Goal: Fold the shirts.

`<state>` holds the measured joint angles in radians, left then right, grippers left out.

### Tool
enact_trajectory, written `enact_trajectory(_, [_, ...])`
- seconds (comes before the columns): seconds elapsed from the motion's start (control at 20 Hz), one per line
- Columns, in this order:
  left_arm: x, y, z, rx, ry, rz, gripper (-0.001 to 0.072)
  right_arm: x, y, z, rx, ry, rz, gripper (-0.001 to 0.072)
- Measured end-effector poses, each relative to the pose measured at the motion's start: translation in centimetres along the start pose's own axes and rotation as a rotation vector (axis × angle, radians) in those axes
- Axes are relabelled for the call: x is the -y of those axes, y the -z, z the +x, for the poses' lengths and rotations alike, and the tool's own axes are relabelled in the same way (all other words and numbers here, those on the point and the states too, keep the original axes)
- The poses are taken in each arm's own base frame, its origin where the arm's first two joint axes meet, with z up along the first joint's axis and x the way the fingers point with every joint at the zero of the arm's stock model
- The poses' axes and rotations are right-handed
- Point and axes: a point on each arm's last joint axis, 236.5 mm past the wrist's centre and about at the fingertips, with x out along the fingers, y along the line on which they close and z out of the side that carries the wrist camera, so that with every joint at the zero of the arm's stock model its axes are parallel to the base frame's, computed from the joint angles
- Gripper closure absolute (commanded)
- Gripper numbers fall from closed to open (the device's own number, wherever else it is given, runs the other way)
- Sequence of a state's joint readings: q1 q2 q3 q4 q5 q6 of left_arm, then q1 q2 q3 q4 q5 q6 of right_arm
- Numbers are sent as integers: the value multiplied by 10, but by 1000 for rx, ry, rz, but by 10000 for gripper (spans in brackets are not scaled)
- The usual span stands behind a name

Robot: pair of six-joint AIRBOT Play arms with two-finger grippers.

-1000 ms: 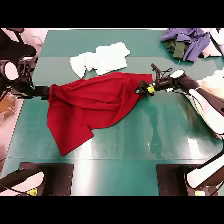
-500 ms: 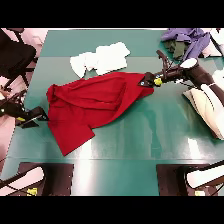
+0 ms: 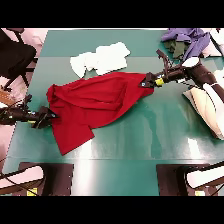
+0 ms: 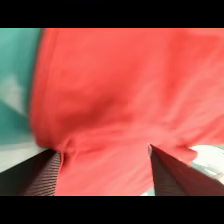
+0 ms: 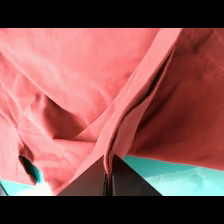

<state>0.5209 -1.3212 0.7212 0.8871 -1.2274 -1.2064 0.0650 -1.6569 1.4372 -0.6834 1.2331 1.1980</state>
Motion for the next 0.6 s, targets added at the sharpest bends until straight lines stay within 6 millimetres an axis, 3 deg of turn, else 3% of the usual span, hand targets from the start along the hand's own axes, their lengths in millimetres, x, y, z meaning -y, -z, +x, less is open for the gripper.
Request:
enact_trajectory(0.05, [-3,-2,3,3,-2,10,421,0,1,0,-5,-2,0,689])
enact_trajectory(0.1, [-4,-6,6,15,6,20,505,-1,2,0,-11,-3,-1,689])
enact_trajectory(0.15, [-1,-14,7,48,18,24,677,-1,3,0,-12,-5,-2,689])
enact_trajectory(0.3, [8,-44,3,163,52,42,685,-2,6,0,-24,-10,-3,689])
enact_trajectory(0.4, [23,-59,-10,216,84,70,686,-3,7,-2,-28,-12,-2,689])
enact_trajectory(0.6, [81,-77,-70,364,155,192,686,-8,-1,-25,21,-4,-19,689])
